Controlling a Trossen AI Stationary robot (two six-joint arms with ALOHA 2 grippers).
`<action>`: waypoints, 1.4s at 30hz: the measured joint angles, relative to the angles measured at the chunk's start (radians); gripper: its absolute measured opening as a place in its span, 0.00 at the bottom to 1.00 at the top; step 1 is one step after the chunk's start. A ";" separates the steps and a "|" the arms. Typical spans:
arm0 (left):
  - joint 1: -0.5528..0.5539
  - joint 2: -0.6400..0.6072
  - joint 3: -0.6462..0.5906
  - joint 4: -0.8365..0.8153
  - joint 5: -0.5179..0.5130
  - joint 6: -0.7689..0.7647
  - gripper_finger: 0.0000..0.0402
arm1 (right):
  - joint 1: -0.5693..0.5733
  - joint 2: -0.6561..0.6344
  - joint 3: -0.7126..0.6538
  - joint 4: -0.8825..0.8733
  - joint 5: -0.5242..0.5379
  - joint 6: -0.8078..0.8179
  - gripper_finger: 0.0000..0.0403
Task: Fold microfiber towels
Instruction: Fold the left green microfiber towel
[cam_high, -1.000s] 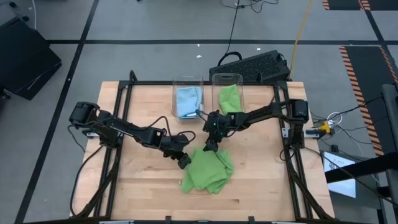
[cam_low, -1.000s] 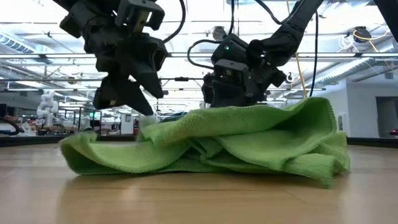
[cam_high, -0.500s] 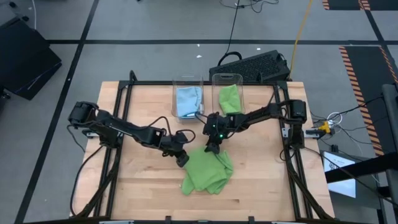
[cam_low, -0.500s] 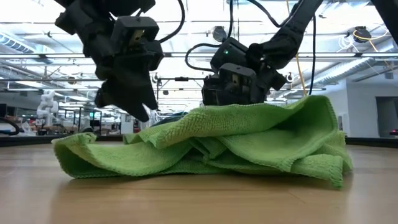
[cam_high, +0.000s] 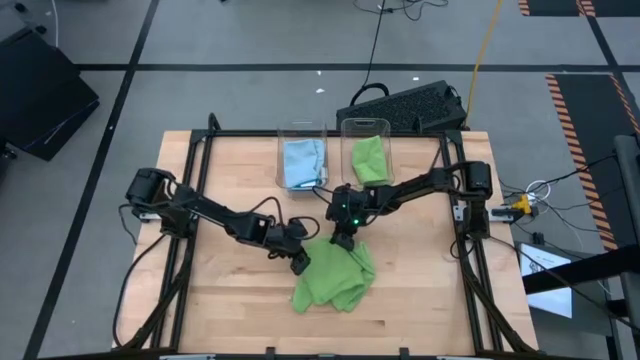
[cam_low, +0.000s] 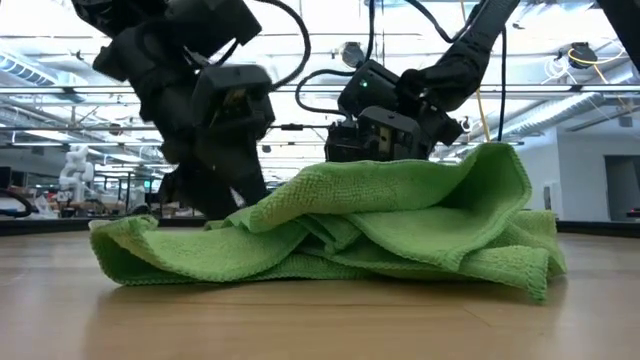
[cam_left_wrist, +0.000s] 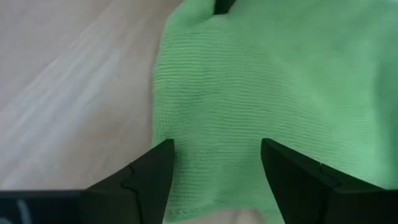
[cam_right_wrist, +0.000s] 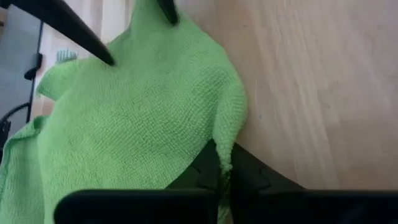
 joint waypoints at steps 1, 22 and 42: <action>0.003 -0.014 0.000 0.000 0.006 0.000 0.61 | -0.002 -0.004 -0.001 0.001 0.000 -0.002 0.01; 0.171 -0.077 0.000 0.265 0.141 0.136 0.61 | -0.011 -0.269 -0.001 0.033 0.003 -0.267 0.00; 0.180 -0.295 0.002 0.122 0.105 0.254 0.54 | -0.052 -0.523 0.000 -0.059 0.002 -0.266 0.00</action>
